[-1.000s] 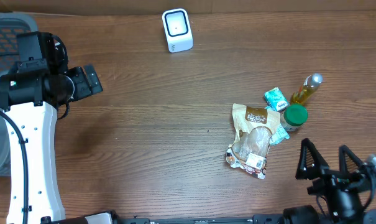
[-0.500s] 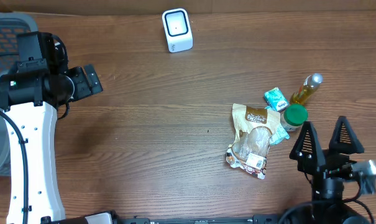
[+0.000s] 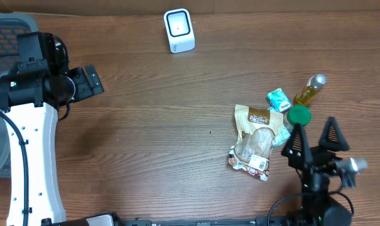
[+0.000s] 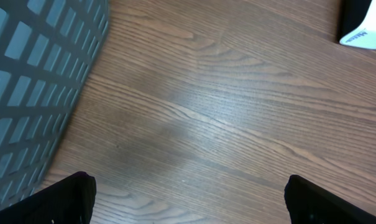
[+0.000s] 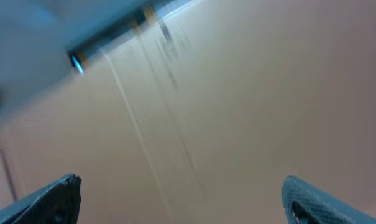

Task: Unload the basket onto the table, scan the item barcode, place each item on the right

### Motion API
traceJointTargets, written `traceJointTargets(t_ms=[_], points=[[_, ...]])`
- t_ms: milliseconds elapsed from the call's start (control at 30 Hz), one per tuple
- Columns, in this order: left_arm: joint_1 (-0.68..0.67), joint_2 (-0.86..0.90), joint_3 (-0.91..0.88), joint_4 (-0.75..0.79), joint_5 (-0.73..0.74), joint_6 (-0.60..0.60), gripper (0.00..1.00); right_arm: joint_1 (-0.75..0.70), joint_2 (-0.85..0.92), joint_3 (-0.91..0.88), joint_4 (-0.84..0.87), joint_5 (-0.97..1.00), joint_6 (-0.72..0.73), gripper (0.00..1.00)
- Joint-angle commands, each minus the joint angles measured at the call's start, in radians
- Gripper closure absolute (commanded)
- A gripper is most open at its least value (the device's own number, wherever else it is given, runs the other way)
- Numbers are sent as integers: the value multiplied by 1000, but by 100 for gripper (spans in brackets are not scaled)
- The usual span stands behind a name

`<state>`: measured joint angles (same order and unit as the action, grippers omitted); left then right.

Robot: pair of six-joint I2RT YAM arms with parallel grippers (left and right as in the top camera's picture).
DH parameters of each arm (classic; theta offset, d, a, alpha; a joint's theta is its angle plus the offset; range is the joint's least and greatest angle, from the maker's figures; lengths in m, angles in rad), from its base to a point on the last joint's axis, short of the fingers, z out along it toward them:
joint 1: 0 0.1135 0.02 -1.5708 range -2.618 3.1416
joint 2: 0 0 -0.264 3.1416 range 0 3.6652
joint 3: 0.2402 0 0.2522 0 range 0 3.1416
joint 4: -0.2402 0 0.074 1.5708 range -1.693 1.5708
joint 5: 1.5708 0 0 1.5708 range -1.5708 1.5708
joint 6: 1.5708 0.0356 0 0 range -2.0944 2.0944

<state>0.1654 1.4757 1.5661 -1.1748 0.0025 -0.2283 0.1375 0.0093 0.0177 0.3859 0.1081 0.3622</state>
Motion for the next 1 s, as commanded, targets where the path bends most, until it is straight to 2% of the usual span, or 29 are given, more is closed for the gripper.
traceJointTargets(t_ms=[0,133,233,500,567,800,967], points=[[3,2,13,3,-3,19,0,-1,-6,-10,-106,3,-7,0],[3,2,13,3,-3,19,1,-1,-6,-10,-346,3,-7,0],[3,2,13,4,-3,19,0,-1,-6,-10,-460,0,-8,0],[3,2,13,3,-3,19,1,-1,-6,-10,-456,-5,-9,0],[3,2,13,3,-3,19,1,-1,-6,-10,-449,-5,-71,0],[3,2,13,3,-3,19,0,-1,-6,-10,-470,-89,-419,0],[3,2,13,3,-3,19,0,-1,-6,-10,-469,-92,-415,0]])
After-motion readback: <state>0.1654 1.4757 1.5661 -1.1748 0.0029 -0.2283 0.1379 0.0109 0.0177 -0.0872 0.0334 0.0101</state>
